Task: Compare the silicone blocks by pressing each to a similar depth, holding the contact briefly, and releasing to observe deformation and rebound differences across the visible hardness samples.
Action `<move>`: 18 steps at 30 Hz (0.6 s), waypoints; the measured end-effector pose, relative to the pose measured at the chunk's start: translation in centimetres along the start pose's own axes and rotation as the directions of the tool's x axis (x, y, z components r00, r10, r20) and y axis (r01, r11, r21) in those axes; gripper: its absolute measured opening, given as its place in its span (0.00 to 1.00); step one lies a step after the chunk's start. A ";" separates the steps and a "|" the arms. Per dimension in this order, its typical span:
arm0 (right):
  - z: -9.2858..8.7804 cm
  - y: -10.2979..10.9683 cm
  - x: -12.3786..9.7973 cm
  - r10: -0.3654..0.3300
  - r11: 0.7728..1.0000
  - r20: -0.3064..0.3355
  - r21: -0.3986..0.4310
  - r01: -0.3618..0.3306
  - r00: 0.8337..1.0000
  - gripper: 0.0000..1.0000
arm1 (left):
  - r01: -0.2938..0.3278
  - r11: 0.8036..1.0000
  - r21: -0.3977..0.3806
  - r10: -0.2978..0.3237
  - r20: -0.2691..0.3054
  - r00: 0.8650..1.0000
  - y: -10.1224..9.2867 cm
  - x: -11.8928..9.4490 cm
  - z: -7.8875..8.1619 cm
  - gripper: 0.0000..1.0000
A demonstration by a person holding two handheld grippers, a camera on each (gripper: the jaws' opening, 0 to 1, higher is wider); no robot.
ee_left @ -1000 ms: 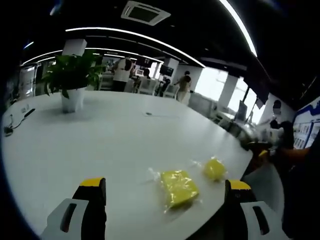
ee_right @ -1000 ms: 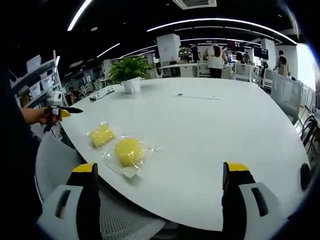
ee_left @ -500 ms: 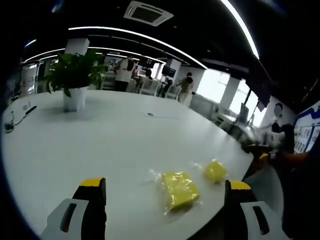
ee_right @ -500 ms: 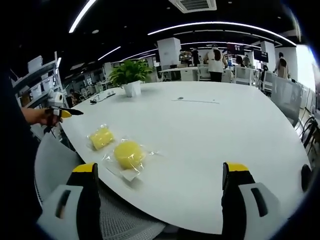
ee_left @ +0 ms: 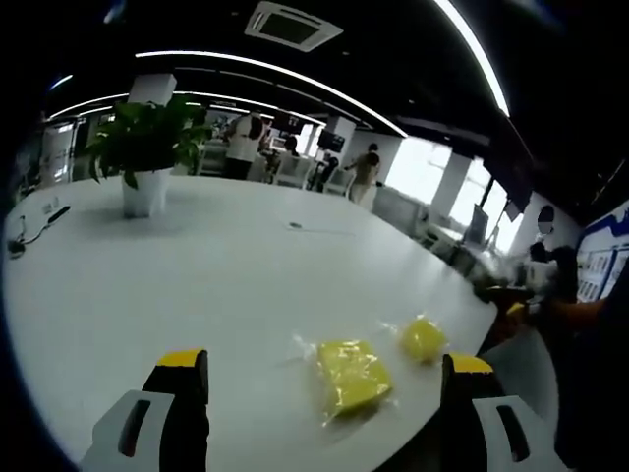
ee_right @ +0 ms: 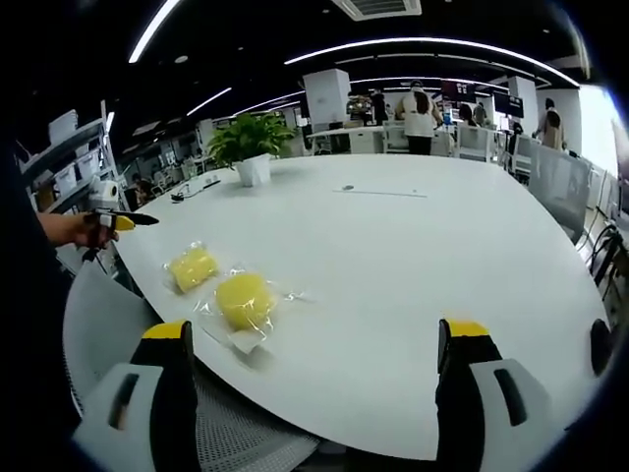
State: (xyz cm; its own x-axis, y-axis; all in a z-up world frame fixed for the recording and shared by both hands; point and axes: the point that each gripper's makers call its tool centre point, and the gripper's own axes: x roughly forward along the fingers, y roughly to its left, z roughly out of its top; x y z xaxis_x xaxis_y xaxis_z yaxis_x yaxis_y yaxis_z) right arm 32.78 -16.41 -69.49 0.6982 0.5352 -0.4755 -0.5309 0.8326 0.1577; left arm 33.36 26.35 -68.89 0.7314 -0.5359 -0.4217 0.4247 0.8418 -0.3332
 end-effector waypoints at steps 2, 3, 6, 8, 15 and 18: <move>-0.1 -0.1 0.1 0.000 1.000 -0.004 -0.001 0.000 1.000 0.97 | 0.003 1.000 -0.002 -0.003 -0.005 1.000 -0.1 0.1 0.0 1.00; -0.1 -0.1 0.1 -0.001 1.000 -0.004 -0.001 0.001 1.000 0.97 | 0.006 1.000 0.000 -0.006 -0.007 1.000 -0.2 0.2 0.0 1.00; -0.1 -0.4 0.2 -0.016 1.000 -0.002 -0.004 0.016 1.000 0.97 | 0.014 1.000 0.006 -0.014 -0.015 1.000 -0.4 0.3 0.2 1.00; -0.2 -0.3 0.3 -0.005 1.000 0.002 0.004 0.005 1.000 0.97 | 0.016 1.000 0.005 -0.016 -0.013 1.000 -0.4 0.3 0.3 1.00; 0.0 0.1 0.4 0.002 1.000 0.004 0.004 -0.002 1.000 0.97 | 0.026 0.999 -0.020 -0.026 -0.006 1.000 -0.4 0.6 0.9 1.00; 0.4 -0.1 0.5 0.004 1.000 0.021 -0.012 -0.004 1.000 0.97 | 0.018 1.000 -0.025 -0.018 0.006 1.000 -0.2 0.7 1.6 1.00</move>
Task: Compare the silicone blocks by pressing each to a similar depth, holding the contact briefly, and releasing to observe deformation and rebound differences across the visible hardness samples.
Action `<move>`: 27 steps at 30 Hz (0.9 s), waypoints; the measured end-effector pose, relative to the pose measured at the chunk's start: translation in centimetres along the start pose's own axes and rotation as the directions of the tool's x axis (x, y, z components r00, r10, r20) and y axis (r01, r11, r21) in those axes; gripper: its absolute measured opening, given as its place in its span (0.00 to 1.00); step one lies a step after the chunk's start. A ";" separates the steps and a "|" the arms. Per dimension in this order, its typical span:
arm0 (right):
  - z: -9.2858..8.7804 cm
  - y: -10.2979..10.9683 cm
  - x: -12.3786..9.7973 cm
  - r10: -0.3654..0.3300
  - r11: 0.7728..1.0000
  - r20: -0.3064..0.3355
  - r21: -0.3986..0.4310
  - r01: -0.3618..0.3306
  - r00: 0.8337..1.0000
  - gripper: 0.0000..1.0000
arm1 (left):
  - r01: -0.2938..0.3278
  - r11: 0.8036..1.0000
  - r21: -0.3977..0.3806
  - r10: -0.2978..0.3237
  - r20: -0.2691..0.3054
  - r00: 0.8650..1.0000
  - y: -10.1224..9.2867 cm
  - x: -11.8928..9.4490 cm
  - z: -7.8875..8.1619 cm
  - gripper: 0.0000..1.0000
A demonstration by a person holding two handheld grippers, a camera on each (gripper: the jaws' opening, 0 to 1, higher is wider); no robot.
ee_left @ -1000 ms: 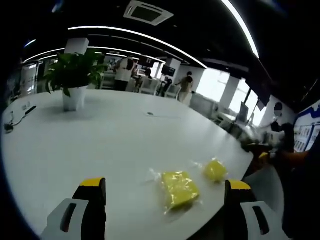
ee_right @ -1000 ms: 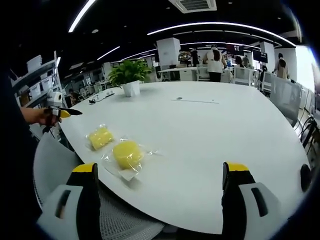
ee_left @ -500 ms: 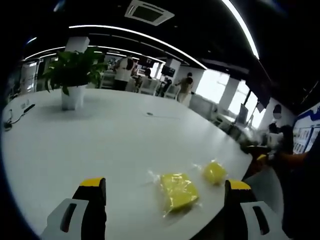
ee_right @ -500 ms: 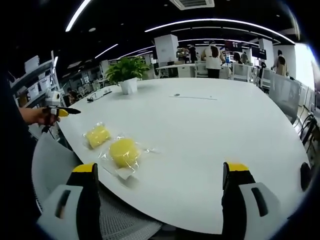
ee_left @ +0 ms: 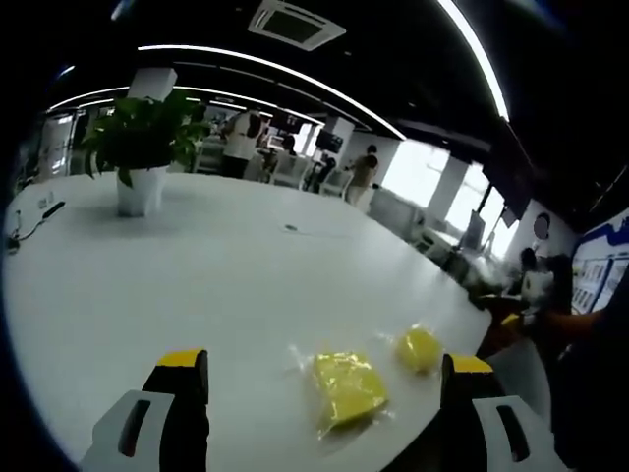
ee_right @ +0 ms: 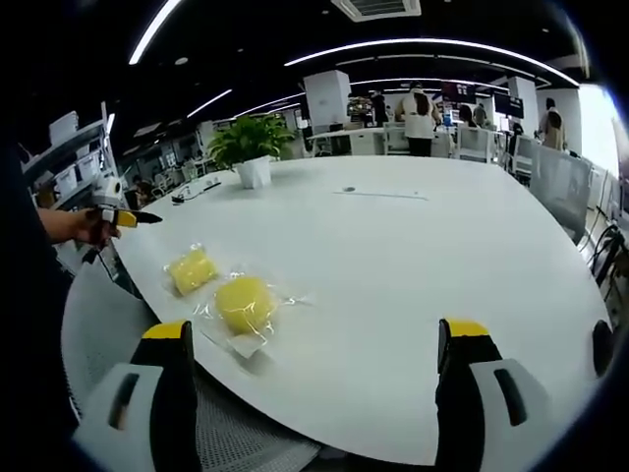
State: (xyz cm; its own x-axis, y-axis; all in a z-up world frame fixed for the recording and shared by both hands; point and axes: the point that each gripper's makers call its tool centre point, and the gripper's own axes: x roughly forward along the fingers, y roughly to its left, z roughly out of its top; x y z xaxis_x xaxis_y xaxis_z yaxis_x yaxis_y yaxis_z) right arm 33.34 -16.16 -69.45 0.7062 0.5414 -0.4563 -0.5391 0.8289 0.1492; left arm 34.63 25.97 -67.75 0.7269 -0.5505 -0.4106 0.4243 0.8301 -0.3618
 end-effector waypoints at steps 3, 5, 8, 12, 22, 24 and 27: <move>0.2 -0.1 0.0 -0.002 1.000 0.003 -0.005 0.002 1.000 0.97 | -0.014 1.000 -0.016 0.014 0.016 1.000 0.7 0.1 0.6 1.00; 0.2 -0.1 0.0 0.008 1.000 0.007 -0.001 -0.008 1.000 0.97 | 0.001 0.999 -0.052 0.000 0.024 1.000 0.7 0.3 0.8 1.00; 0.5 -0.2 -0.1 -0.008 0.999 0.026 -0.032 0.009 1.000 0.97 | 0.002 0.997 -0.074 0.000 0.033 0.999 1.5 0.8 0.8 1.00; -0.1 -0.2 -0.2 -0.008 1.000 -0.006 0.004 0.008 1.000 0.97 | 0.005 0.993 -0.122 -0.001 0.029 1.000 2.0 1.3 0.1 1.00; -0.4 0.5 -0.3 -0.006 1.000 -0.021 0.021 0.006 1.000 0.97 | 0.016 0.981 -0.194 -0.016 0.000 1.000 1.4 3.1 -1.3 0.96; -0.5 0.6 -0.2 -0.002 1.000 -0.026 0.017 0.003 1.000 0.97 | 0.017 0.973 -0.229 -0.016 0.006 1.000 1.6 3.6 -1.5 0.91; -0.4 0.7 -0.2 0.000 1.000 -0.027 0.022 0.001 1.000 0.97 | 0.027 0.958 -0.285 -0.022 0.022 1.000 1.9 5.0 -1.8 0.86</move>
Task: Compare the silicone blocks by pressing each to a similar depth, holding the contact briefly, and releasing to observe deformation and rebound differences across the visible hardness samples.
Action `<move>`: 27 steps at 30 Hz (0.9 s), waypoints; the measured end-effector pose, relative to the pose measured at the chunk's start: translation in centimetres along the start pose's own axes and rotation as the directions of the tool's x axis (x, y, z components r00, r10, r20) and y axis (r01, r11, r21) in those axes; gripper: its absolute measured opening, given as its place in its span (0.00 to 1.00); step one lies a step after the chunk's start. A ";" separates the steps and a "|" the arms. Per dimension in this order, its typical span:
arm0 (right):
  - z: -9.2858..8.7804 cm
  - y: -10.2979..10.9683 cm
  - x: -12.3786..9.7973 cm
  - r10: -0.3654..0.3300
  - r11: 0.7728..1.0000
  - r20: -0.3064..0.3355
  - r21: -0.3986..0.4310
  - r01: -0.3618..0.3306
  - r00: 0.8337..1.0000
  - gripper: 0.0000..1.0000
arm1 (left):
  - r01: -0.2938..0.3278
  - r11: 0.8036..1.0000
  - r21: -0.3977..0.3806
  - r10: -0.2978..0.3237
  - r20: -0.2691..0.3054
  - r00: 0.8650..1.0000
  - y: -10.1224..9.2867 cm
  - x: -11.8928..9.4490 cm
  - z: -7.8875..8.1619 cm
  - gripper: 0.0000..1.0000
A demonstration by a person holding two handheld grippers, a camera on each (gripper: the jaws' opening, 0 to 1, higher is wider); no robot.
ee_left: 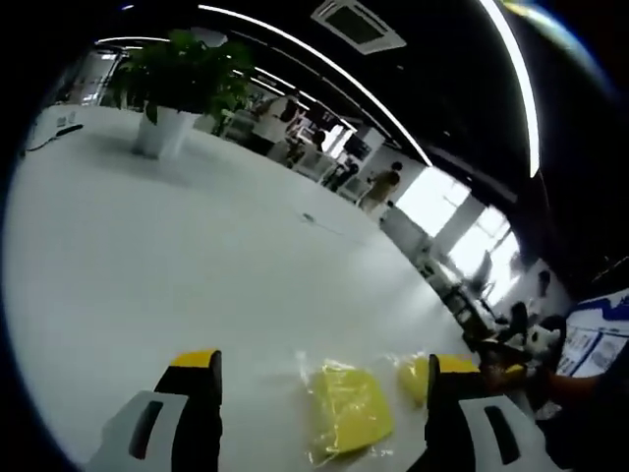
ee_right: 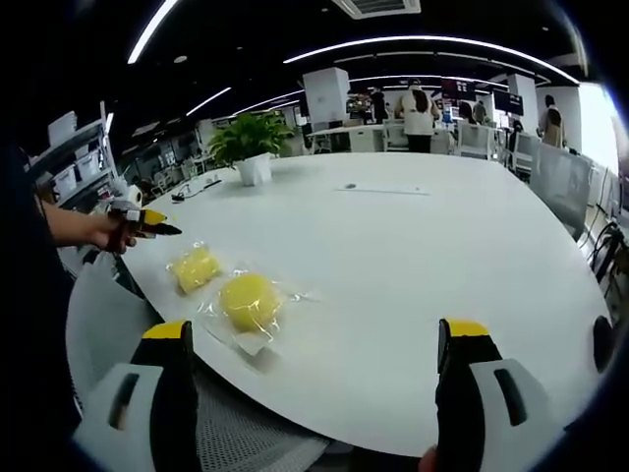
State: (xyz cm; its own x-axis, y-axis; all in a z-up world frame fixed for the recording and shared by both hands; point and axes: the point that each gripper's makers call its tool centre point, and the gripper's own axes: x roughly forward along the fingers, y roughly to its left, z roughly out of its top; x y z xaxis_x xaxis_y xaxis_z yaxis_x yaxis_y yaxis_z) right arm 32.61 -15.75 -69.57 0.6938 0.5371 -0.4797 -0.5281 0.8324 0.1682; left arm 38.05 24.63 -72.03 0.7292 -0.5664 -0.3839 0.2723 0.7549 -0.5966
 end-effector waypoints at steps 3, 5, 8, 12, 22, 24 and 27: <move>0.1 0.3 0.0 0.005 1.000 -0.003 -0.001 -0.005 1.000 0.97 | -0.004 0.999 -0.033 0.004 -0.011 1.000 0.3 1.2 -0.6 0.79; 0.1 0.4 0.1 0.006 1.000 -0.003 0.002 -0.006 1.000 0.97 | -0.002 0.999 -0.044 0.001 -0.021 1.000 0.5 2.1 -1.0 0.75; 0.0 0.5 0.1 0.003 1.000 -0.006 0.002 -0.003 1.000 0.97 | -0.002 0.999 -0.050 0.000 -0.030 1.000 0.7 3.0 -1.5 0.66; -0.1 0.6 -0.1 0.006 1.000 -0.012 -0.001 -0.006 1.000 0.97 | -0.008 0.995 -0.104 0.004 -0.044 0.999 1.2 3.8 -2.4 0.56; -0.8 0.3 -0.1 0.002 1.000 -0.021 0.022 -0.001 1.000 0.97 | -0.031 0.964 -0.265 0.018 -0.051 0.999 2.3 4.7 -3.4 0.35; -0.9 0.3 0.1 0.005 1.000 -0.022 0.027 -0.005 1.000 0.97 | -0.016 0.963 -0.269 0.005 -0.041 0.999 2.1 4.8 -3.2 0.31; -0.8 0.5 0.5 0.016 1.000 -0.026 0.023 -0.015 1.000 0.97 | -0.032 0.959 -0.283 0.014 -0.063 0.998 2.0 5.2 -3.7 0.26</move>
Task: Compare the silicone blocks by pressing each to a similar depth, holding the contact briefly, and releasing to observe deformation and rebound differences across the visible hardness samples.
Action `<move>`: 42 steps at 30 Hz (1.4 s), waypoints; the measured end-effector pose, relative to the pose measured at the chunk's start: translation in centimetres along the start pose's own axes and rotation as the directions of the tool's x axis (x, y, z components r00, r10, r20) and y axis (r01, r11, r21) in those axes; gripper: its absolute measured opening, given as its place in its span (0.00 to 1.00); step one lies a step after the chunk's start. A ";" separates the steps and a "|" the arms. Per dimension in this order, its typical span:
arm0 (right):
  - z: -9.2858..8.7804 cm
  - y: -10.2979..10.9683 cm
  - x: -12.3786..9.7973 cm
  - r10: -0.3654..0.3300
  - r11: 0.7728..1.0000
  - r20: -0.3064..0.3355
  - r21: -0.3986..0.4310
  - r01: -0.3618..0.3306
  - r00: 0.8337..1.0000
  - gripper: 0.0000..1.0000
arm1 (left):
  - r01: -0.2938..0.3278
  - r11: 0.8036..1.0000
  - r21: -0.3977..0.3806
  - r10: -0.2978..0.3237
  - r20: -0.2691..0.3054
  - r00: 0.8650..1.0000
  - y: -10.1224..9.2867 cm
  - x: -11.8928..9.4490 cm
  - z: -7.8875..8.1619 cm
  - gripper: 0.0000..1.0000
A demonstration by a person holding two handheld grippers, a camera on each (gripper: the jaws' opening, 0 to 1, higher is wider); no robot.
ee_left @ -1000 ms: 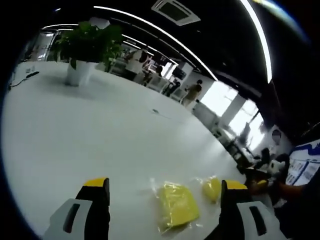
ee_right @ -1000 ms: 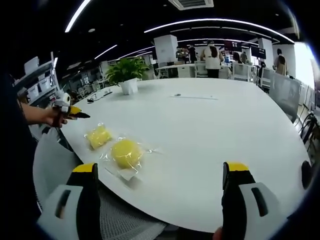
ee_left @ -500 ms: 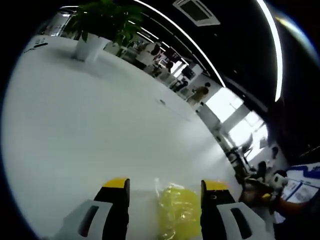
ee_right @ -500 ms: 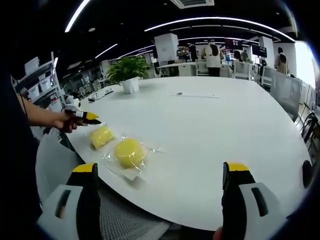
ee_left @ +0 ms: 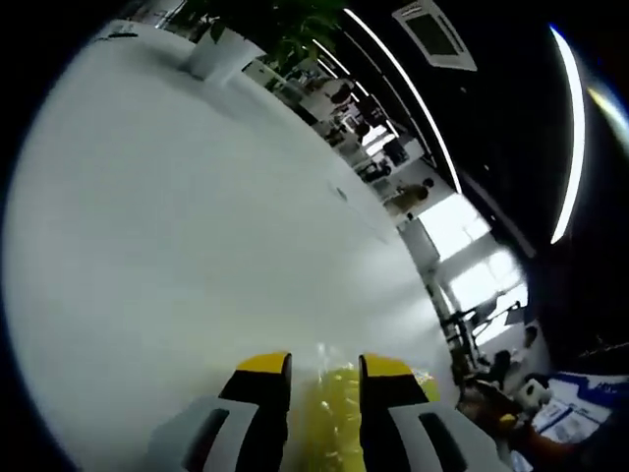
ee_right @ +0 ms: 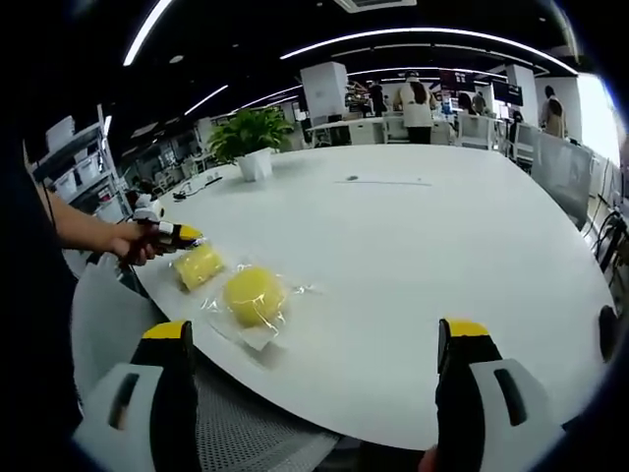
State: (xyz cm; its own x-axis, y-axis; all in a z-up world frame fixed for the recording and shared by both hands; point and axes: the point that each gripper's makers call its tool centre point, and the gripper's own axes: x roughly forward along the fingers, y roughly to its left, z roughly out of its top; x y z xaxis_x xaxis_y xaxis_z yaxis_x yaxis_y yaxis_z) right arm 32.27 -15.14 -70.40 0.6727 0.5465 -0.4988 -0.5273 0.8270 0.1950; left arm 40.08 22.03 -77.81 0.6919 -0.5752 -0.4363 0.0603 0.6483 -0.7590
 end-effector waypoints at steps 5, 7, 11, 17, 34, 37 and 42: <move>0.2 0.0 0.2 0.008 1.000 0.002 0.001 -0.008 1.000 0.97 | -0.003 1.000 -0.015 0.003 -0.018 1.000 0.3 0.6 -0.6 0.15; 0.1 -0.1 0.2 0.012 1.000 0.004 0.005 -0.012 1.000 0.97 | -0.002 0.999 -0.034 0.001 -0.015 1.000 0.2 0.6 -0.6 0.07; 0.0 -0.1 0.2 0.015 1.000 0.006 0.014 -0.015 1.000 0.97 | -0.028 0.999 0.045 0.030 -0.030 0.999 0.3 0.5 -0.7 0.00; -0.1 -0.2 0.2 0.022 1.000 0.000 0.010 -0.022 1.000 0.97 | -0.044 0.999 0.001 0.044 -0.053 0.998 0.5 0.5 -0.7 0.00; 1.1 -0.4 0.2 0.030 1.000 0.017 -0.006 -0.030 0.999 0.97 | 0.109 0.991 -0.082 -0.111 -0.013 0.994 -4.7 -0.5 1.1 0.00; 1.4 -0.1 0.3 0.039 0.999 0.017 -0.015 -0.039 0.999 0.97 | 0.141 0.987 -0.083 -0.141 0.010 0.990 -5.8 -0.9 1.9 0.00; 2.2 -0.1 0.2 0.039 0.999 0.032 -0.021 -0.039 0.999 0.97 | 0.179 0.982 -0.065 -0.177 0.039 0.984 -7.4 -1.4 3.0 0.00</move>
State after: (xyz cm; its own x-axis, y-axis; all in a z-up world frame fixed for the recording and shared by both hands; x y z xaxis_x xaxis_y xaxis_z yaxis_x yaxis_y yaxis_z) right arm 33.63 -14.81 -68.69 0.6677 0.5827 -0.4633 -0.5636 0.8023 0.1967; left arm 40.84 19.55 -70.08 0.6976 -0.6611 -0.2764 0.1359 0.5009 -0.8548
